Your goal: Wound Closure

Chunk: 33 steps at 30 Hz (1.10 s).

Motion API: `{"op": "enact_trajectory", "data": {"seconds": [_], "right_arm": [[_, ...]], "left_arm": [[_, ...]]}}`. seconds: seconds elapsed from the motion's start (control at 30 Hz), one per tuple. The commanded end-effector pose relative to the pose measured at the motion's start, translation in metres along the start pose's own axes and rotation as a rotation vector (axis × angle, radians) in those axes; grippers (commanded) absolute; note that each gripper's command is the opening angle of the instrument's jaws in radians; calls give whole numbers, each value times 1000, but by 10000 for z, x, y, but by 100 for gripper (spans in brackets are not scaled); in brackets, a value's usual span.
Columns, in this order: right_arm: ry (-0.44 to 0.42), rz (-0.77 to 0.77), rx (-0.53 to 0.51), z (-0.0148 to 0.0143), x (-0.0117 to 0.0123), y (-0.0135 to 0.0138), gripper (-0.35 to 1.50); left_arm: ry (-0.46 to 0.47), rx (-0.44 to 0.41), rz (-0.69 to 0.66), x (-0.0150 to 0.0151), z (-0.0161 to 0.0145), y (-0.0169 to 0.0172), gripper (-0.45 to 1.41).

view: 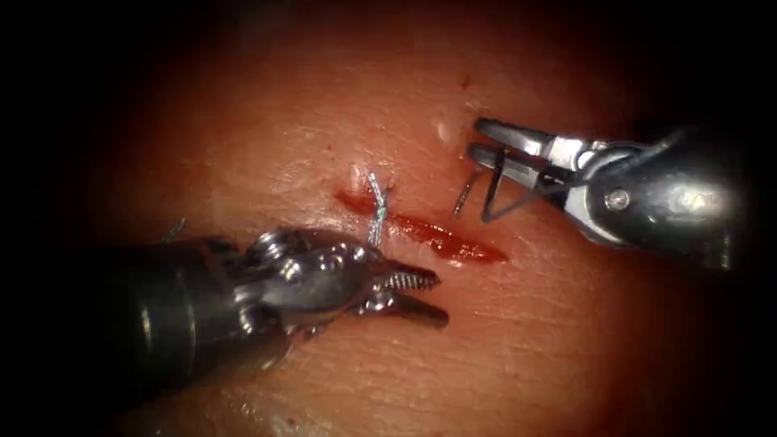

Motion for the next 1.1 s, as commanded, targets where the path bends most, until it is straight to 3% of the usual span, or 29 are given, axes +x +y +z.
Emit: {"op": "enact_trajectory", "data": {"seconds": [0.03,0.53,1.1], "right_arm": [[5,39,4,10,-8,4,-35],[37,344,22,28,-29,25,-35],[72,466,11,32,-48,43,-35]], "left_arm": [[-5,2,-1,1,7,-4,26],[-16,5,4,-4,4,-7,26],[-22,7,7,-8,4,-9,24]]}}
